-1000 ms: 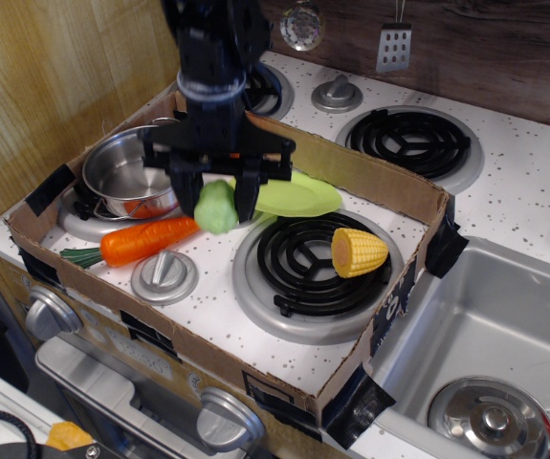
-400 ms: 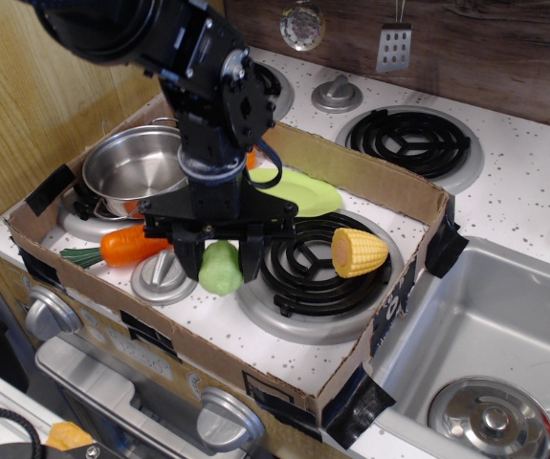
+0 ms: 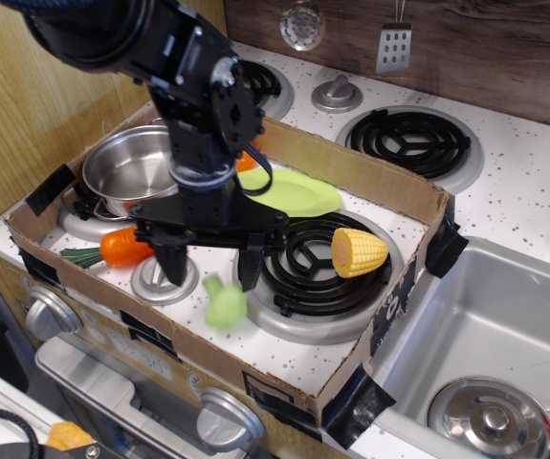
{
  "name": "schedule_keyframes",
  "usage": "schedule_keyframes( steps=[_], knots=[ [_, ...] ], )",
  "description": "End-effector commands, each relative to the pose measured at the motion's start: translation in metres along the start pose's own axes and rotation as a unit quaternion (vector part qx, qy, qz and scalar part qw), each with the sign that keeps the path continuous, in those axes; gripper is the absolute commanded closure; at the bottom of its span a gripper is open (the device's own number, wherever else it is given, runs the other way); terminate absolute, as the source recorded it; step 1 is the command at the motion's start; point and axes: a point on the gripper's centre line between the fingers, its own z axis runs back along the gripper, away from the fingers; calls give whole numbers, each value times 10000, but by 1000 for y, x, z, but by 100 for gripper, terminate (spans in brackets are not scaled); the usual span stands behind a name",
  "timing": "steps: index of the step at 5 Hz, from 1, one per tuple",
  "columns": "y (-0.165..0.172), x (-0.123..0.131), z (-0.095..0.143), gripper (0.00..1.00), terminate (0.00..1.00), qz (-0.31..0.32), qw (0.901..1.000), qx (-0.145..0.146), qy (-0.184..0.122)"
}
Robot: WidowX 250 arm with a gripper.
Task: Take broccoli out of pan
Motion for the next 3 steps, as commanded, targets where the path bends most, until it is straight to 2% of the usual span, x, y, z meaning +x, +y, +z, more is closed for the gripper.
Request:
schedule_keyframes(
  steps=[1, 2, 3],
  knots=[
    [0, 29, 36, 0, 0, -150, 9996, 166, -175],
    [3, 45, 53, 0, 0, -301, 9989, 282, -228],
    [4, 54, 61, 0, 100, -600, 9962, -18, -628]
  ],
)
